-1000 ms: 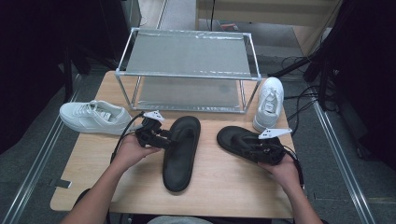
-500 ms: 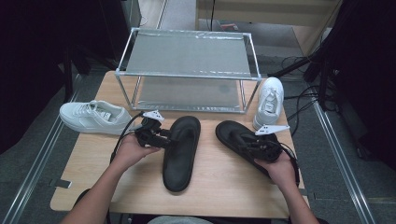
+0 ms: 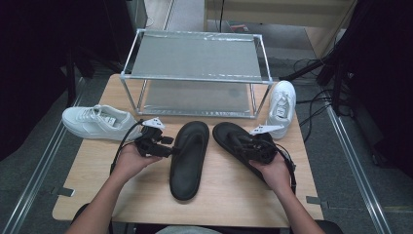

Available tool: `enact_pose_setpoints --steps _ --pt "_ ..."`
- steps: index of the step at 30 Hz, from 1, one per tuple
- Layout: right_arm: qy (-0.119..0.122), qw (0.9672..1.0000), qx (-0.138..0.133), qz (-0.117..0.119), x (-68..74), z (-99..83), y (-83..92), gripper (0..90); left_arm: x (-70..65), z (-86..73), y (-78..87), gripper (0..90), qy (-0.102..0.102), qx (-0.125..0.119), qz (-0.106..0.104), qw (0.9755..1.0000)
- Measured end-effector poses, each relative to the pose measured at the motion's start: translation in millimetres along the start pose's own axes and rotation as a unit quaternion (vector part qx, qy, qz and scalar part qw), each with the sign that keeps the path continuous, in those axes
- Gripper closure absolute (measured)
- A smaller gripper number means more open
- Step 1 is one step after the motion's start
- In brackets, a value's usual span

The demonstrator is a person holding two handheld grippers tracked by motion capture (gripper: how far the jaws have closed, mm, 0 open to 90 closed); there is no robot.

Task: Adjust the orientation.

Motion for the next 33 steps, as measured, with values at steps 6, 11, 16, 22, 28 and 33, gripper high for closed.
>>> enact_pose_setpoints --steps 6,11,16,22,28,33 --pt "-0.014 0.9998 0.008 -0.010 -1.2 8.6 -11.1 80.3 -0.1 -9.2 4.6 40.3 0.004 -0.003 0.005 1.0000" --pt "-0.018 0.9997 0.015 -0.011 -4.1 12.4 -19.1 80.2 -0.1 -15.1 5.3 40.5 0.007 -0.008 0.004 0.9999" --pt "-0.024 0.9995 0.014 -0.012 -5.2 17.4 -29.4 80.4 -2.8 -18.4 3.5 45.9 -0.001 -0.007 0.017 0.9998" --pt "-0.020 0.9997 0.007 -0.008 -3.5 19.7 -32.8 75.8 -5.0 -19.7 1.0 57.2 -0.012 0.005 0.014 0.9998" --pt "-0.014 0.9998 -0.016 0.001 -5.7 19.4 -17.0 71.4 -1.1 -20.8 1.4 71.3 -0.008 0.005 0.008 0.9999" --pt "-0.003 0.9993 -0.035 0.011 -8.9 16.5 3.9 82.8 0.7 -22.2 -1.6 76.2 -0.004 0.012 0.010 0.9999"
Point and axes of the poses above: each handheld gripper's, and its own axes: y roughly backward along the jaws, z roughly out of its top, x roughly to its left, the point moved 1 cm from there along -y, roughly forward along the jaws, and after that the axes turned 9 degrees about x, right-handed, at the moved point
